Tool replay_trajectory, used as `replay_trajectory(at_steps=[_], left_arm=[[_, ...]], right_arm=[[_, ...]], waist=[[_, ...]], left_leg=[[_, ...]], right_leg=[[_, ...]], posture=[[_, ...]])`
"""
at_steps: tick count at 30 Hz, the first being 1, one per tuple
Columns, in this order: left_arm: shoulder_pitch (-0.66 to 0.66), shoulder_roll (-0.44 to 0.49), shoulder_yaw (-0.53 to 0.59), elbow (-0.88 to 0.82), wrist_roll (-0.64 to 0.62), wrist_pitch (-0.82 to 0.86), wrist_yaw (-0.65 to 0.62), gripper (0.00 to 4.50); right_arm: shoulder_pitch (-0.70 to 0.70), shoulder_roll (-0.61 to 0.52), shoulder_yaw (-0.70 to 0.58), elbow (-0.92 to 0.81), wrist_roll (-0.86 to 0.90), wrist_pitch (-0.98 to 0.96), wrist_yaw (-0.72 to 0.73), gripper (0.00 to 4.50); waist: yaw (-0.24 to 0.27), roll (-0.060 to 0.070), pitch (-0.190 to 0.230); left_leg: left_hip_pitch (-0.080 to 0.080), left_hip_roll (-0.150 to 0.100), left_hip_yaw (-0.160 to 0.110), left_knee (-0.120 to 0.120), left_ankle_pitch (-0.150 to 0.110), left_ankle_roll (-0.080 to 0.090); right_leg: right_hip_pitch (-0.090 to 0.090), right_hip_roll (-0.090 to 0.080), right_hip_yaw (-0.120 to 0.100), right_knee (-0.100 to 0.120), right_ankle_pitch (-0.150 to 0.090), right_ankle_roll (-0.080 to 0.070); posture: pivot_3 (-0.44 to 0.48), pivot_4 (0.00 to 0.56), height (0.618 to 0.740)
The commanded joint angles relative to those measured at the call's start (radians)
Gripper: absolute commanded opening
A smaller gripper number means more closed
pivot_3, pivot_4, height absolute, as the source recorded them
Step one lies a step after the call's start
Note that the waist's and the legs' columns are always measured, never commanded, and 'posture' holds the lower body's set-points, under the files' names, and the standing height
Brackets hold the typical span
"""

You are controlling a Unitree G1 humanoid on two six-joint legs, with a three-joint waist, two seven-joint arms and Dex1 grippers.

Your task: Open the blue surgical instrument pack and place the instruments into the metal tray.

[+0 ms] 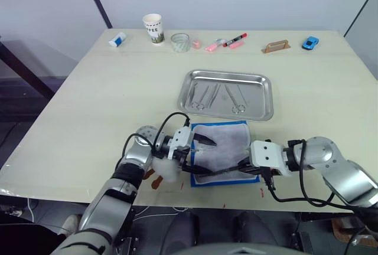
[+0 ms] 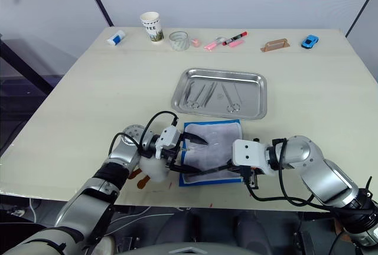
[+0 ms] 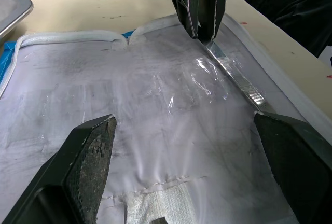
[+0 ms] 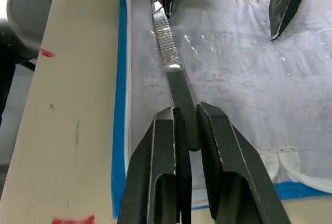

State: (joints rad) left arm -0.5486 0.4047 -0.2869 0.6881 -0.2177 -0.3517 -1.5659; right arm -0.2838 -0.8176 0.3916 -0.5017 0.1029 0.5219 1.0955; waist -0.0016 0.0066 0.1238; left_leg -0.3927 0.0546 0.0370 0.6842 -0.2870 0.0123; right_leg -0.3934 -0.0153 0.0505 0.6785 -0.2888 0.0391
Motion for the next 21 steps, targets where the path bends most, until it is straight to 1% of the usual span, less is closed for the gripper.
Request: replay_trajectory(at_steps=[1,8,21], left_arm=[[0.062,0.001,-0.059,0.114,0.099,0.034,0.006,4.5],[0.062,0.0,-0.059,0.114,0.099,0.035,0.006,4.5],[0.067,0.003,-0.059,0.112,0.098,0.033,0.002,4.5]], right_arm=[[-0.023,-0.009,-0.042,-0.046,0.022,-0.002,0.004,0.02],[-0.008,-0.034,-0.067,-0.036,0.024,-0.019,0.008,0.02],[0.059,-0.121,-0.176,-0.035,0.069,-0.059,0.023,0.02]], waist=[[0.0,0.0,0.0],[0.0,0.0,0.0],[0.0,-0.002,0.001]], left_leg=[[0.0,0.0,0.0,0.0,0.0,0.0],[0.0,0.0,0.0,0.0,0.0,0.0],[0.0,0.0,0.0,0.0,0.0,0.0]], right_leg=[[0.0,0.0,0.0,0.0,0.0,0.0],[0.0,0.0,0.0,0.0,0.0,0.0],[0.0,0.0,0.0,0.0,0.0,0.0]], posture=[[0.0,0.15,0.718],[0.0,0.15,0.718],[0.0,0.15,0.718]])
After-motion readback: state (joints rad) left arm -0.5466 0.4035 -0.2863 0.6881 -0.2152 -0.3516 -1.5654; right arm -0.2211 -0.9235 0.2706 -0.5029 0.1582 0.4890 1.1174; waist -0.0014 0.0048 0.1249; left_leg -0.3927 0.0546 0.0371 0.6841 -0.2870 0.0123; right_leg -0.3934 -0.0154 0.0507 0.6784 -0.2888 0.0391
